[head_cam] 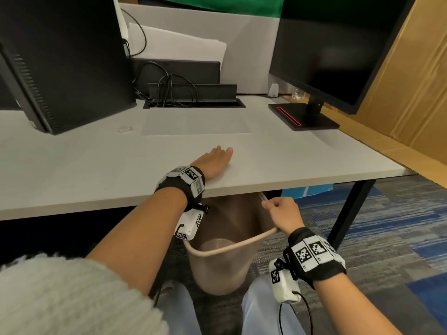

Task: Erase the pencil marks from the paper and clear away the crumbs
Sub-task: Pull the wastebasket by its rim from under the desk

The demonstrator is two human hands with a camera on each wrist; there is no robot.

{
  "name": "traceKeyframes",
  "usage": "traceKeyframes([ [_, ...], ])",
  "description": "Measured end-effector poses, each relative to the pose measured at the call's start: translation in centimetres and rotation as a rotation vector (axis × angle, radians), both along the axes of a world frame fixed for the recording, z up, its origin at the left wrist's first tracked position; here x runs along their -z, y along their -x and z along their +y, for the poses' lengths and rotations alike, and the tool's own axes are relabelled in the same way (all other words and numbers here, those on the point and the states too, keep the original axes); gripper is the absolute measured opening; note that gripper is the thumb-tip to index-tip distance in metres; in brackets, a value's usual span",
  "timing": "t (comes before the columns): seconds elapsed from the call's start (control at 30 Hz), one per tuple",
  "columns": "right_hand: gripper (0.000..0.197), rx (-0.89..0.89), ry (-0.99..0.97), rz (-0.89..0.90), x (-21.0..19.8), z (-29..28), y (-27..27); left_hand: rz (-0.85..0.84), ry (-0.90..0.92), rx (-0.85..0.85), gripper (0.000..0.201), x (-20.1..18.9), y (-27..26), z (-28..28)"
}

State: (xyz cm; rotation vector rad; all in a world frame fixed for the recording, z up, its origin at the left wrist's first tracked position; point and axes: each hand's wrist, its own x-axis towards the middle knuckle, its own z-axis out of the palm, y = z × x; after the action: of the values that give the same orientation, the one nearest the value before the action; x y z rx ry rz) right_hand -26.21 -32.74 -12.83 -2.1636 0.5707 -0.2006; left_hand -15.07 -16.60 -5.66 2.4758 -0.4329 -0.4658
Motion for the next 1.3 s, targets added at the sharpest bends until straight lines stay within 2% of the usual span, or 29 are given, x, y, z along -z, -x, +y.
traceKeyframes([
  [0.1, 0.035, -0.003, -0.016, -0.004, -0.2, 0.2, 0.1, 0.073, 0.077, 0.112, 0.063, 0.2, 0.6, 0.3],
  [0.2, 0.034, -0.003, -0.024, -0.013, -0.3, 0.4, 0.2, 0.111, 0.127, 0.194, 0.081, 0.7, 1.5, 0.6],
  [0.33, 0.034, 0.011, -0.039, -0.035, -0.3, 0.6, 0.5, 0.097, 0.177, 0.270, 0.063, 0.7, 3.6, 0.8],
  [0.53, 0.033, 0.020, -0.033, -0.052, -0.4, 0.2, 1.4, 0.104, 0.351, 0.225, 0.065, -0.3, 6.9, 2.2],
  [0.7, 0.033, 0.023, -0.016, -0.050, -0.5, 0.1, 1.8, 0.011, 0.604, 0.098, 0.070, -0.4, 6.7, 3.1],
  [0.77, 0.031, 0.023, -0.014, -0.043, -0.5, 0.1, 1.9, -0.041, 0.543, 0.035, 0.069, -0.7, 5.9, 2.9],
  [0.83, 0.031, 0.024, -0.020, -0.042, -0.6, 0.1, 2.0, -0.041, 0.372, 0.023, 0.069, -0.6, 5.5, 2.5],
  [0.9, 0.030, 0.030, -0.031, -0.043, -0.7, 0.1, 2.0, -0.015, 0.209, 0.065, 0.069, -0.1, 6.0, 1.8],
  [0.97, 0.028, 0.035, -0.041, -0.045, -0.6, 0.0, 2.1, -0.024, 0.116, 0.120, 0.061, 0.4, 7.1, 0.9],
  [1.03, 0.027, 0.040, -0.047, -0.055, -0.5, 0.0, 2.0, 0.002, 0.173, 0.178, 0.059, 0.6, 8.1, 0.0],
  [1.13, 0.025, 0.036, -0.055, -0.067, -0.3, 0.3, 1.9, 0.113, 0.390, 0.217, 0.061, 0.4, 9.5, -0.4],
  [1.17, 0.024, 0.032, -0.060, -0.067, -0.2, 0.4, 1.9, 0.103, 0.443, 0.197, 0.060, 0.2, 9.6, 0.0],
  [1.23, 0.021, 0.025, -0.067, -0.063, 0.0, 0.8, 1.7, -0.041, 0.483, 0.090, 0.057, -0.2, 9.4, 1.4],
  [1.3, 0.019, 0.028, -0.075, -0.068, 0.3, 1.0, 1.6, -0.172, 0.411, -0.061, 0.056, -0.5, 8.4, 3.4],
])
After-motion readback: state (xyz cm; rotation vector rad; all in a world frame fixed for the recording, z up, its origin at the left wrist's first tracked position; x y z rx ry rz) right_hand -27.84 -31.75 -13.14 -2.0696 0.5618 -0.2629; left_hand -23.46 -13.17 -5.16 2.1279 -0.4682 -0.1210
